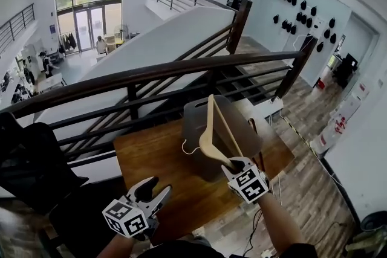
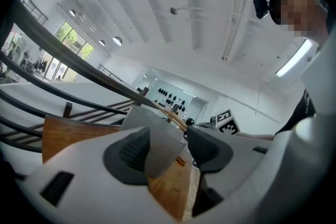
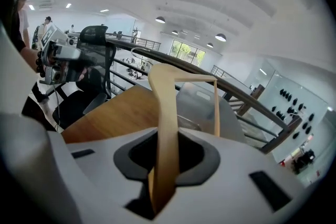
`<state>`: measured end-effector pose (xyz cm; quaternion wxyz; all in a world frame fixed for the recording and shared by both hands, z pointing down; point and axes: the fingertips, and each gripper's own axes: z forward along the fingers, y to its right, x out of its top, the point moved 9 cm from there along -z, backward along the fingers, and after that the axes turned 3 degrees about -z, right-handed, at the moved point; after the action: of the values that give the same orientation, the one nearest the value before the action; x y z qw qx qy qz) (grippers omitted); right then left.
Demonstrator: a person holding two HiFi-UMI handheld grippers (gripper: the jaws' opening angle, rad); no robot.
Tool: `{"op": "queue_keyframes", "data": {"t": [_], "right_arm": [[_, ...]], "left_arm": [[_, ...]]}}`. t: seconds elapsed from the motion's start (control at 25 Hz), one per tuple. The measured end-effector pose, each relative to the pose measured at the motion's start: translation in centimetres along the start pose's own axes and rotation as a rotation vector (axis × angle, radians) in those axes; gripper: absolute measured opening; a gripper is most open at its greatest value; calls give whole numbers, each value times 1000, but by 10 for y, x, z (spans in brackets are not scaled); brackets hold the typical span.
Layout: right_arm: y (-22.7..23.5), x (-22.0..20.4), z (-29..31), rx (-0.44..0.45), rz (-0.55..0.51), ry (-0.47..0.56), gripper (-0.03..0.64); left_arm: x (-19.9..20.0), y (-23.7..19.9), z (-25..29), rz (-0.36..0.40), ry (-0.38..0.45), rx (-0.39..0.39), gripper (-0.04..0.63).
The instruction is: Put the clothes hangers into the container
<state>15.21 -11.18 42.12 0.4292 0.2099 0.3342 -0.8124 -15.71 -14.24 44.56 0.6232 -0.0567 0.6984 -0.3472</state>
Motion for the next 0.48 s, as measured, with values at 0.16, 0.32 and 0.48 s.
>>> {"op": "queue_keyframes", "data": {"t": [0.16, 0.32, 0.48], "right_arm": [[31, -5, 18, 81, -21, -26, 60], [66, -10, 28, 137, -43, -58, 58], [87, -18, 36, 220, -56, -131, 58]], "left_arm": [[-9, 7, 28, -22, 16, 40, 225], [-14, 15, 54, -30, 24, 81, 225], [-13, 19, 69, -26, 40, 119, 225]]}}
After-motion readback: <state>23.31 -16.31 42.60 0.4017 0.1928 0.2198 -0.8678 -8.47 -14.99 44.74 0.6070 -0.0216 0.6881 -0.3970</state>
